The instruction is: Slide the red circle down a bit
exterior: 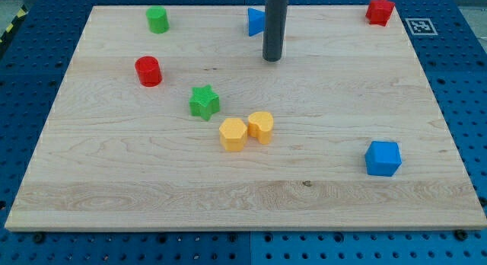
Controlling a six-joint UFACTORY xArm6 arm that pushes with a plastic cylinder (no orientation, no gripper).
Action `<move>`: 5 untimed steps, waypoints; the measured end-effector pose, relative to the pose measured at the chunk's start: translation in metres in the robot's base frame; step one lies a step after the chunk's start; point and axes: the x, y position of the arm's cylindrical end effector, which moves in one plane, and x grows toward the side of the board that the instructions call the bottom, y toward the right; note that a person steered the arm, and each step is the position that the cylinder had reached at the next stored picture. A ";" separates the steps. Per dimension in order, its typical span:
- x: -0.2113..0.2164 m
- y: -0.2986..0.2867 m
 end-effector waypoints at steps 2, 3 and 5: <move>-0.002 -0.074; 0.003 -0.111; -0.004 -0.192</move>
